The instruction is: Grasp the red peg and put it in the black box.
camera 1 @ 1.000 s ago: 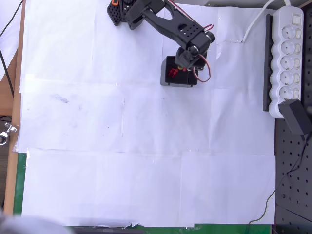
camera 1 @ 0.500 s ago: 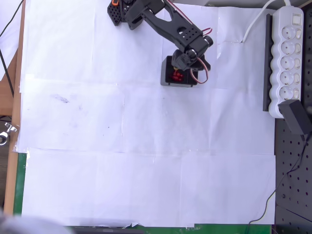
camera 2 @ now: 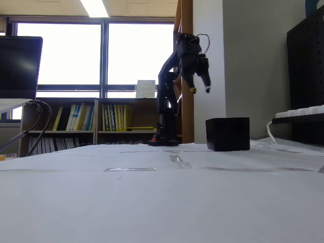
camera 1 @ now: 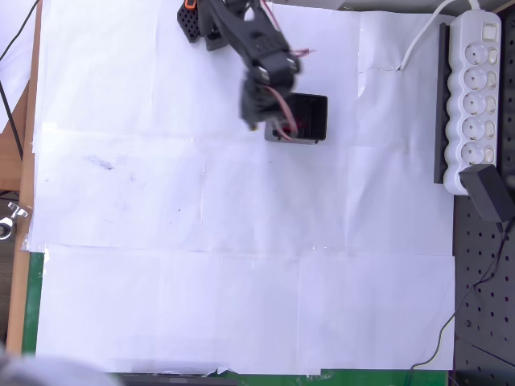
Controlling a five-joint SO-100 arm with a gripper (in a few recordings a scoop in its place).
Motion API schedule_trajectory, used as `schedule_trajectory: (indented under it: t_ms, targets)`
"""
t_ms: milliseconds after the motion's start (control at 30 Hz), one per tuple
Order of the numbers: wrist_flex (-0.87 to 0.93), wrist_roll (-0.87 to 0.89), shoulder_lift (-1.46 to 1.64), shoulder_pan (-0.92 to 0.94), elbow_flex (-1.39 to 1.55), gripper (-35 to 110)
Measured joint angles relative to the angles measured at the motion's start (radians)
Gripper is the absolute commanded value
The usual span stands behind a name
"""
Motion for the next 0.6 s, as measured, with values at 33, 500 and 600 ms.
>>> schedule_trajectory:
  t_ms: [33, 500, 600]
  targets:
    - [-0.046, -0.026, -0.048, 0.023, -0.069, 0]
    - [-0.371, -0.072, -0.870, 0.115, -1.169, 0]
    - [-0.439, -0.086, -1.049, 0.138, -1.379, 0]
